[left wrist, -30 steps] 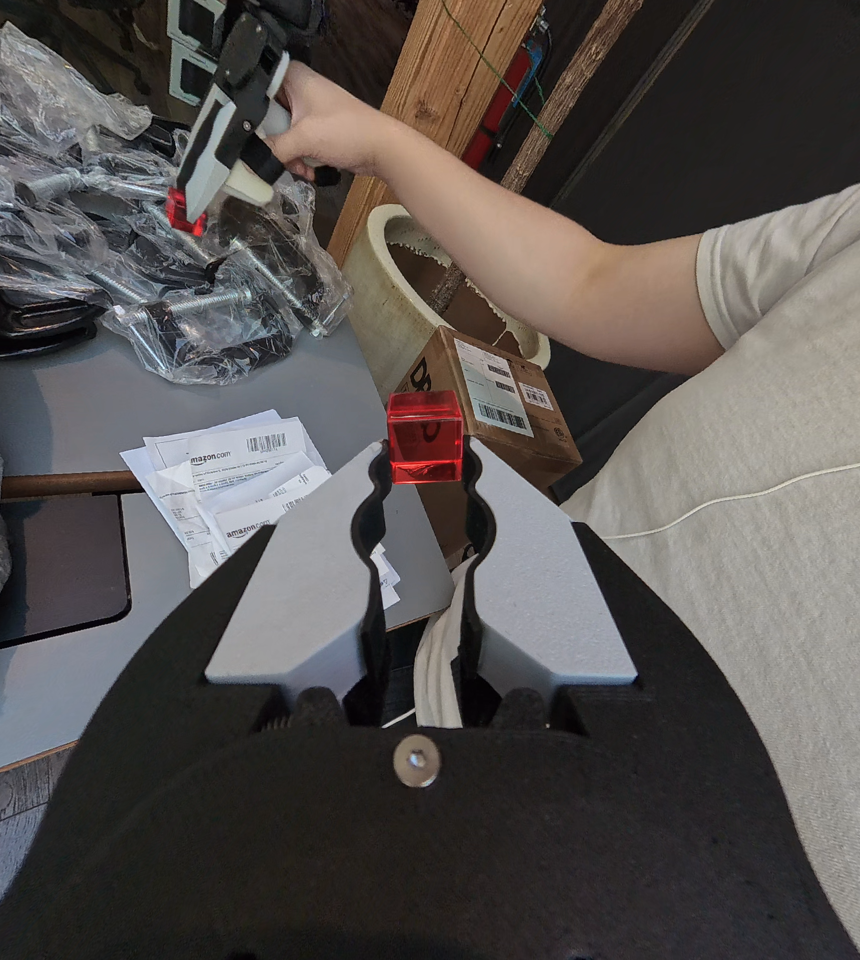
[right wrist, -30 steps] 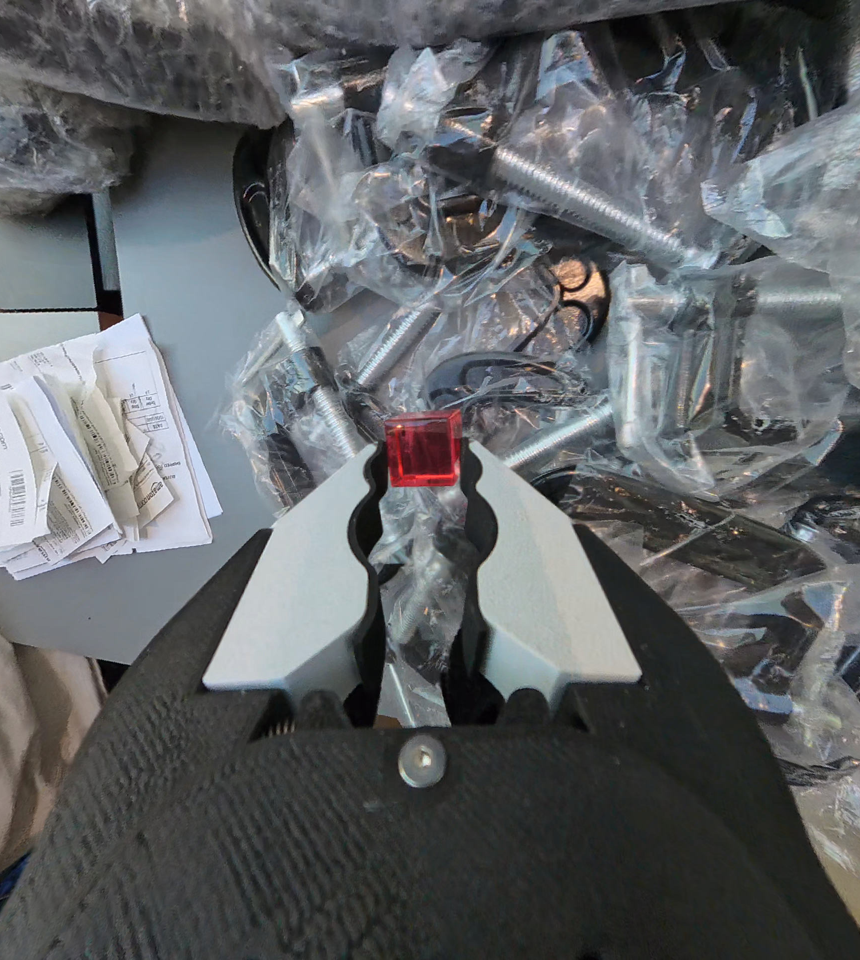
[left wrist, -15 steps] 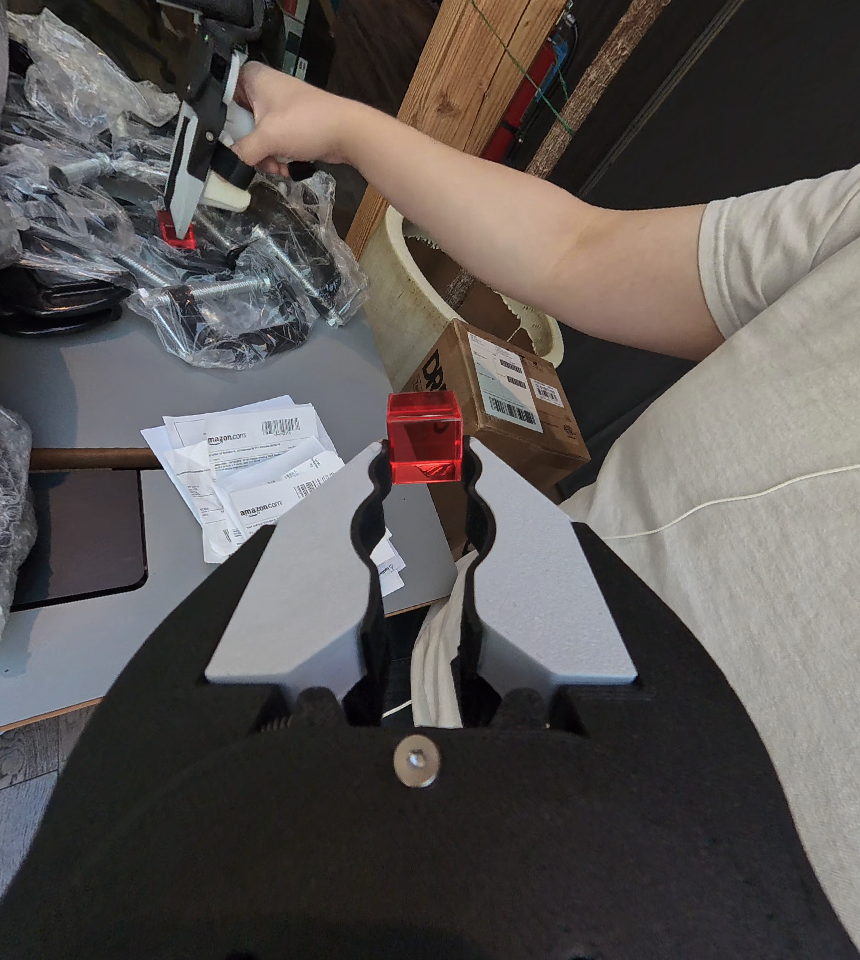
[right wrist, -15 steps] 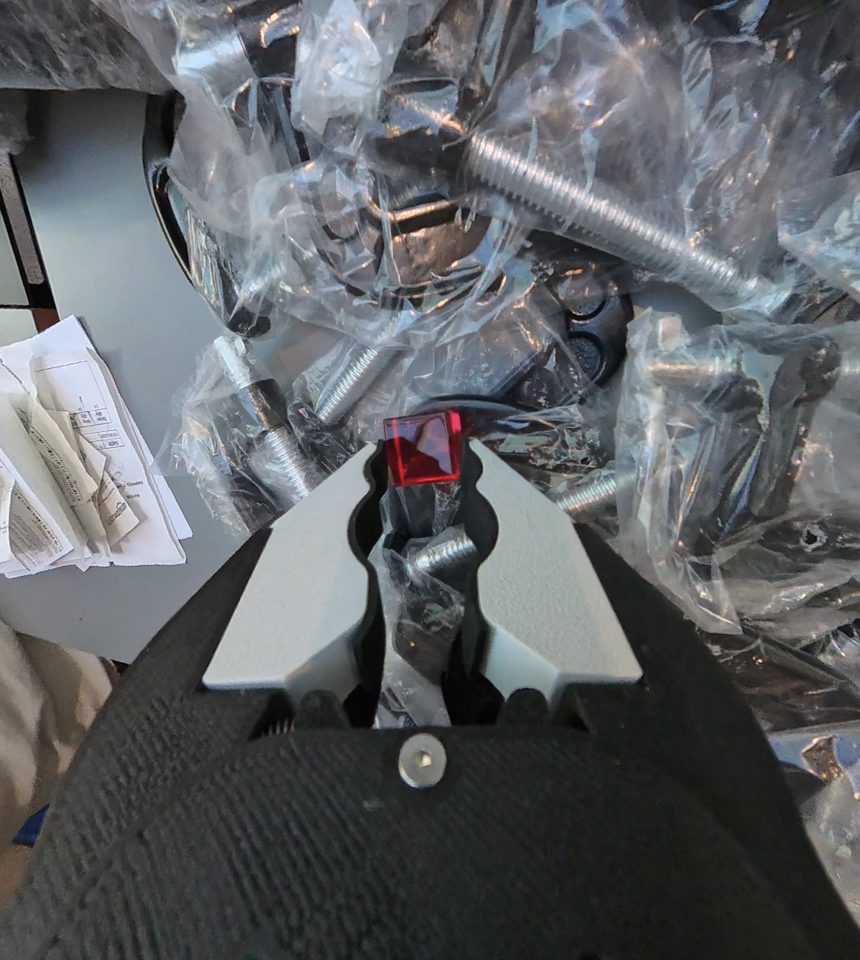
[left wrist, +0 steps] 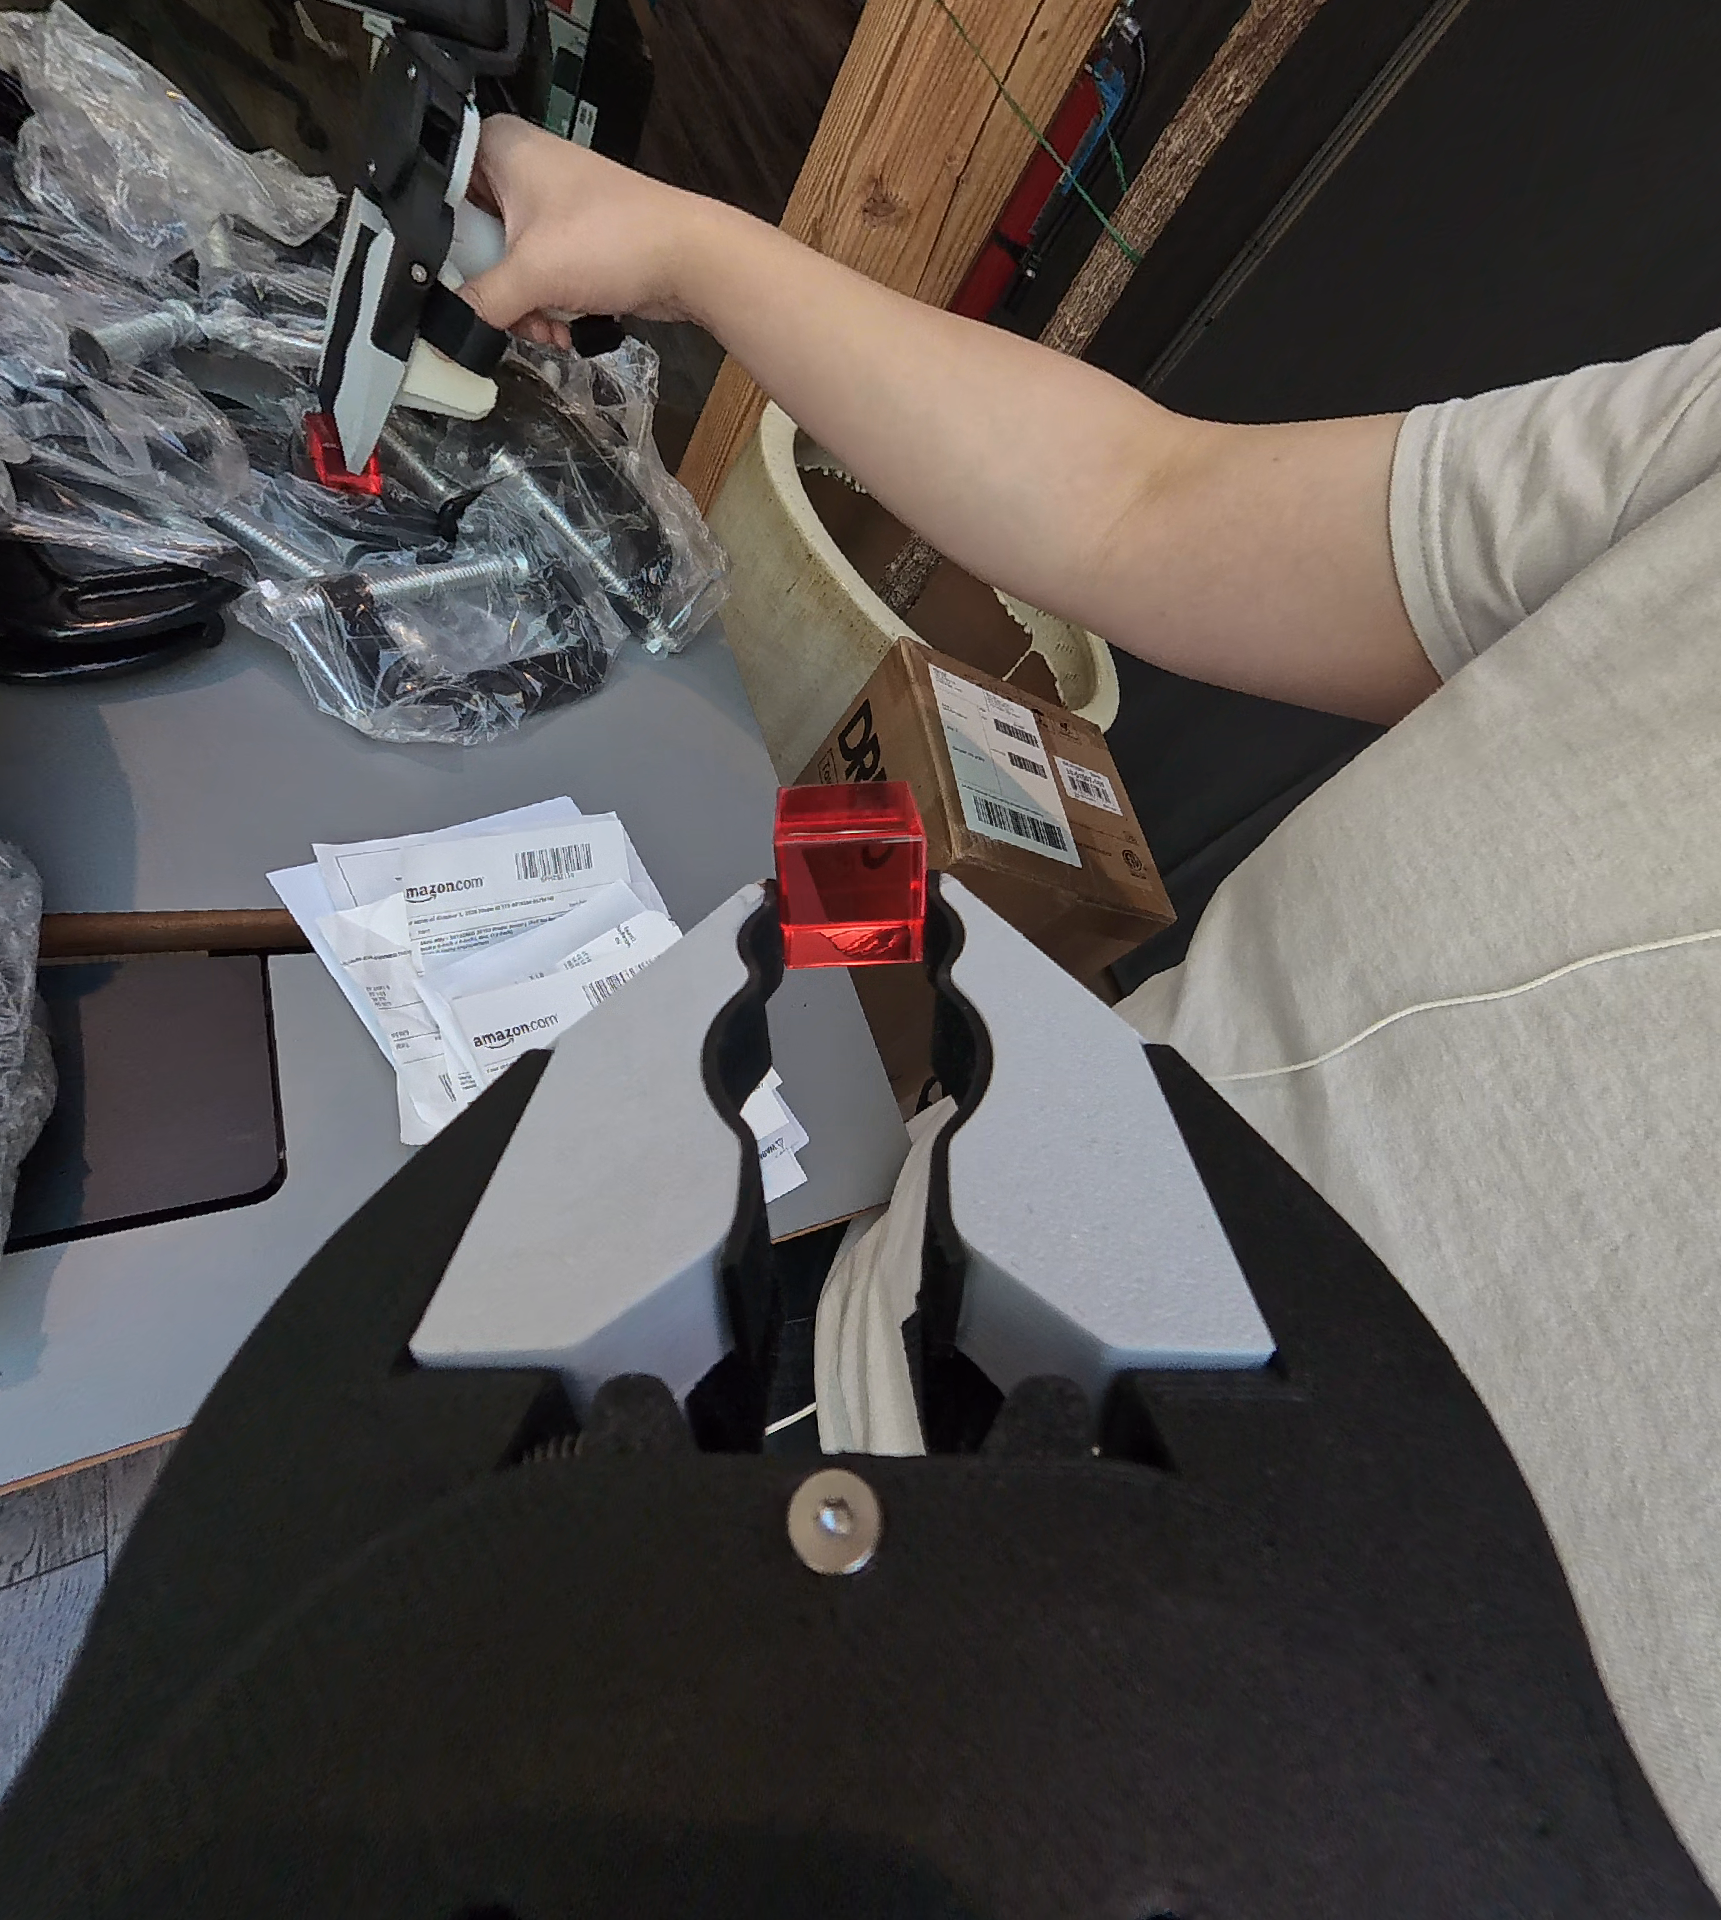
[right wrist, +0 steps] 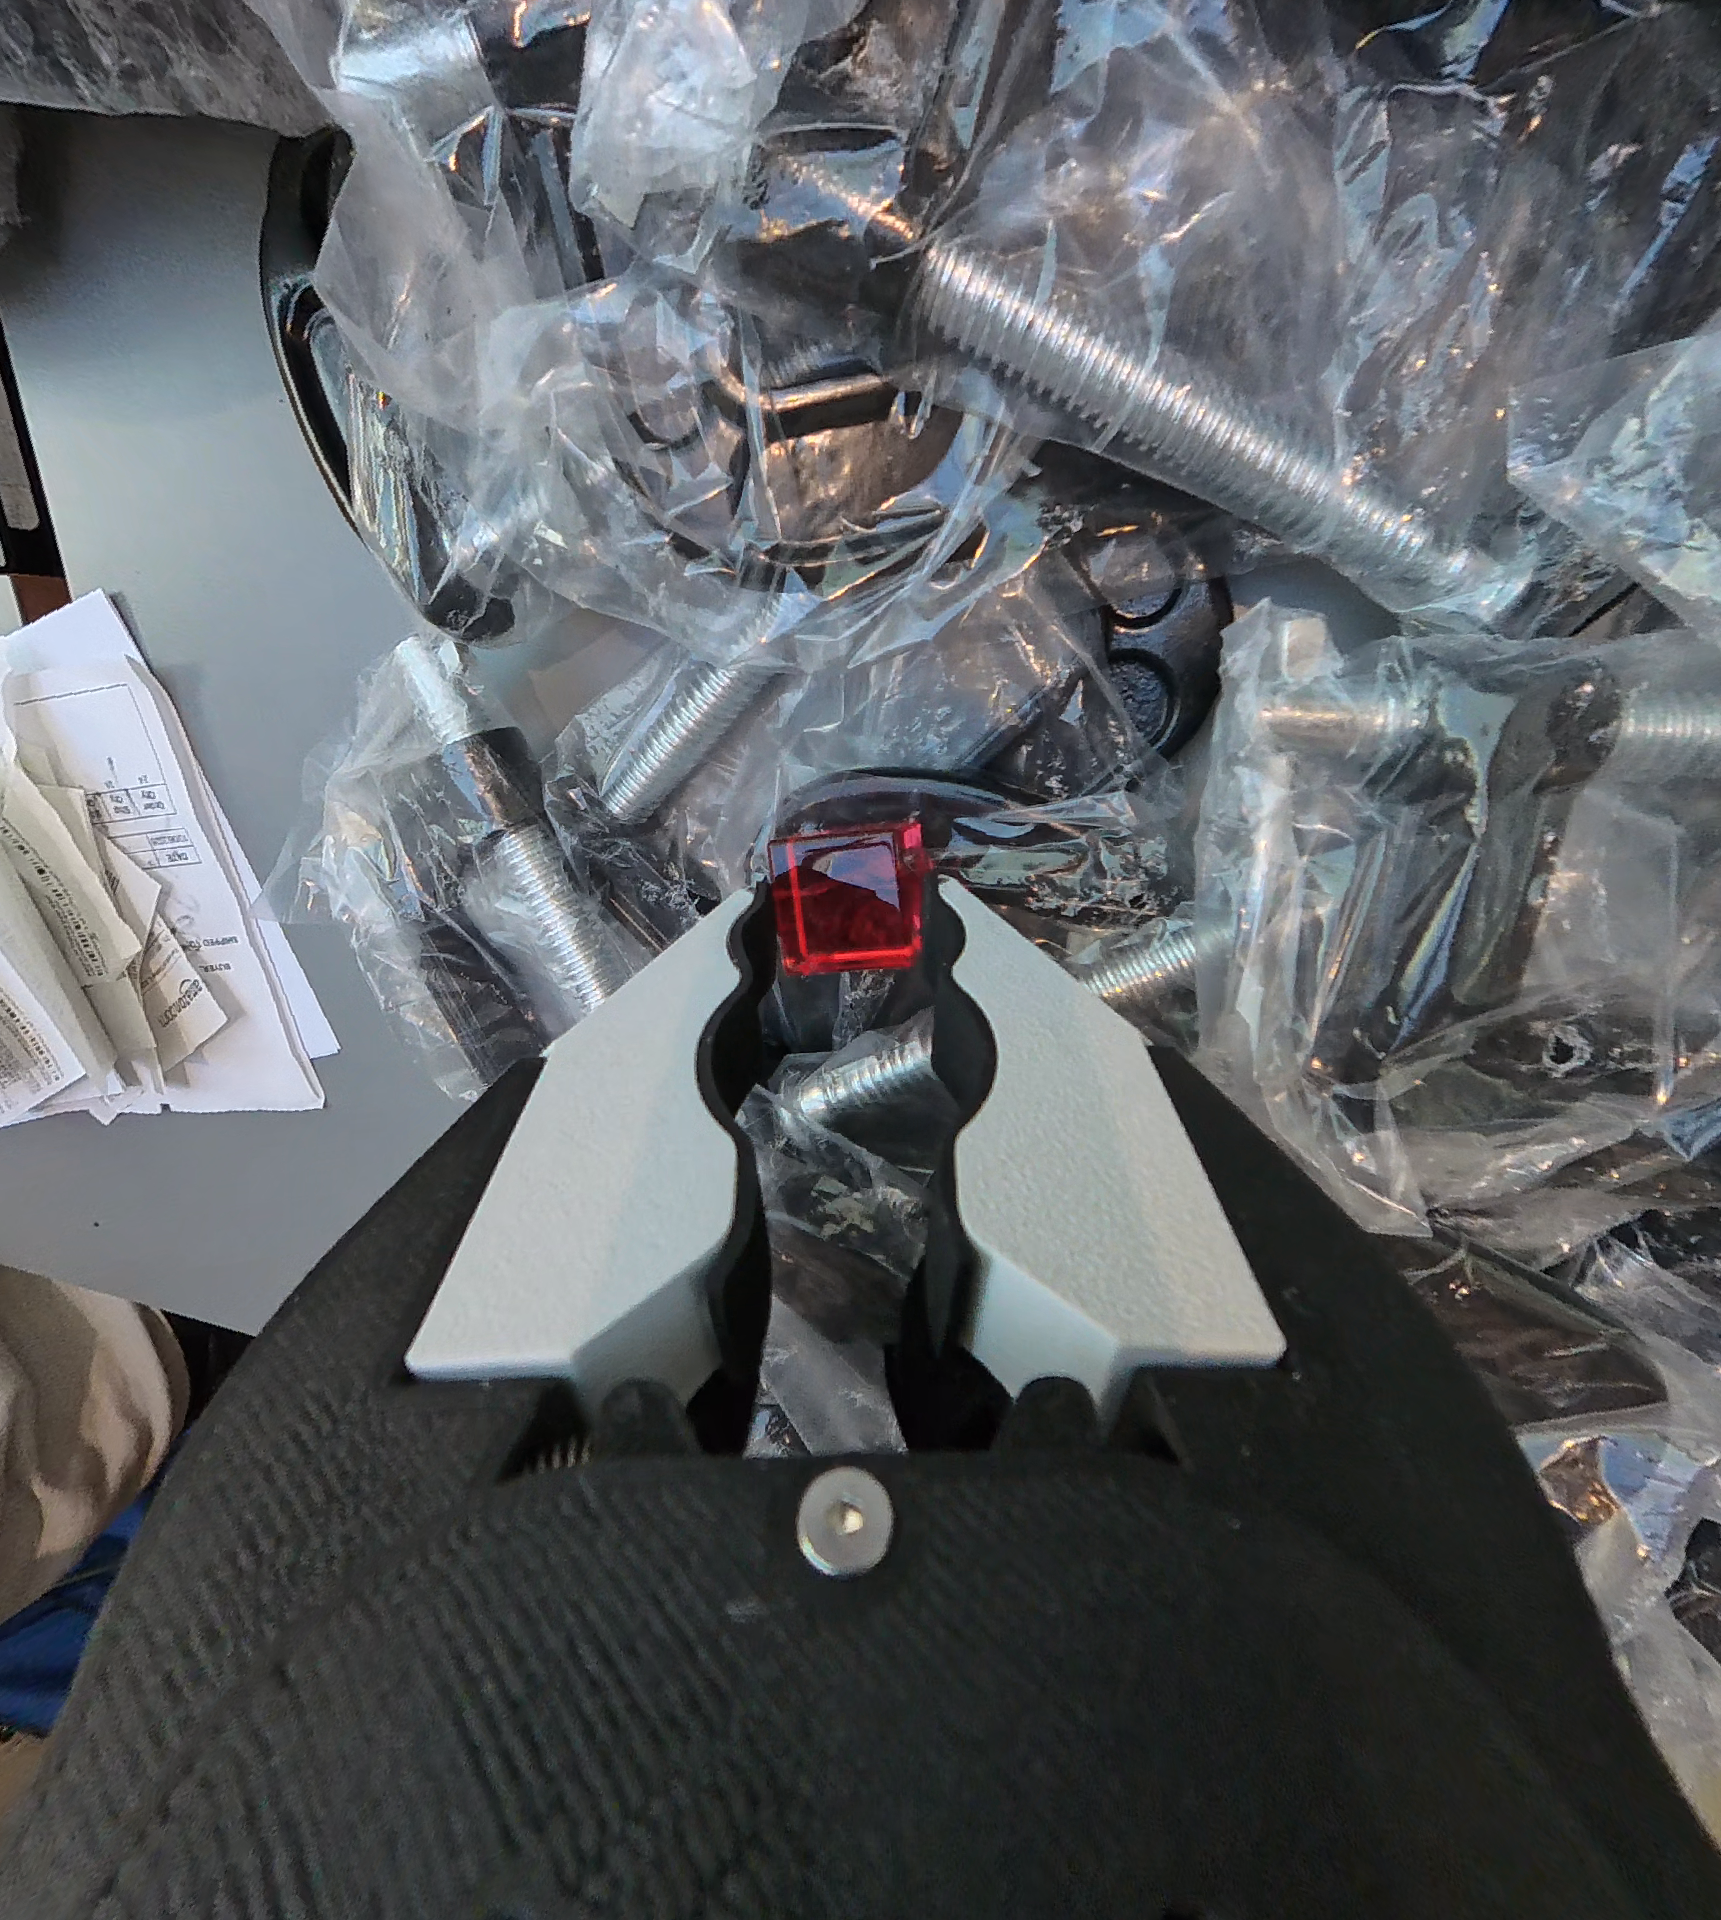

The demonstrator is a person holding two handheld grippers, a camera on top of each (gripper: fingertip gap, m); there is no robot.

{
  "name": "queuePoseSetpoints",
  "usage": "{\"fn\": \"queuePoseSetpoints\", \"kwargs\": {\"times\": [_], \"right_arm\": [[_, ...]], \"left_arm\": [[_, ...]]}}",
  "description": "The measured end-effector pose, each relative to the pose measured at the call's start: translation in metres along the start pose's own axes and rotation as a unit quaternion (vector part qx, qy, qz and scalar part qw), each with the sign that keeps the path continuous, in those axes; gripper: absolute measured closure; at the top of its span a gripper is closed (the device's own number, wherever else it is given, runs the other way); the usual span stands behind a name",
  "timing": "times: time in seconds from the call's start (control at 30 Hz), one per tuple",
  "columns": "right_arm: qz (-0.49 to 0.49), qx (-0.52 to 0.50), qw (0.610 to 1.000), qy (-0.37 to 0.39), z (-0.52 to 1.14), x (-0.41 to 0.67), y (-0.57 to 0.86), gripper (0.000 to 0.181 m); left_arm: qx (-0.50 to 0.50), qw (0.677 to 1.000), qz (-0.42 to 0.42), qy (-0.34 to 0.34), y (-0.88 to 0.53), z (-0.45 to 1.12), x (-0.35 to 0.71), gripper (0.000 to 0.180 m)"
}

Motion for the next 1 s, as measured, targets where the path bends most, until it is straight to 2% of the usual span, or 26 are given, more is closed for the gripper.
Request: {"fn": "queuePoseSetpoints", "kwargs": {"times": [0.23,0.63,0.73,0.83,1.0], "right_arm": [[-0.009,-0.015,1.000,0.000,-0.001,-0.003,0.000,0.147],[-0.058,-0.049,0.997,0.003,-0.008,0.000,-0.008,0.143],[-0.094,-0.082,0.992,-0.015,-0.007,0.002,-0.010,0.144],[-0.130,-0.099,0.986,-0.029,-0.005,0.003,-0.015,0.156],[-0.124,-0.093,0.987,-0.039,-0.005,0.001,-0.019,0.157]], "left_arm": [[-0.004,1.000,-0.001,-0.006,0.000,0.003,0.001,0.155],[-0.008,1.000,0.003,-0.015,0.002,0.004,0.002,0.155],[-0.008,1.000,0.003,-0.017,0.002,0.005,0.002,0.155],[-0.009,1.000,0.002,-0.017,0.001,0.004,0.001,0.155],[-0.009,1.000,0.001,-0.017,0.002,0.003,-0.001,0.155]]}}
Point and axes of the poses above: each gripper's, where its closed fingertips meet, z out along the fingers, x out of its top, y = z × x across the jaws, the point moved 8 cm from there along -z, back along the fingers, and after that the axes turned 12 degrees about -z, right-handed, at the moved point
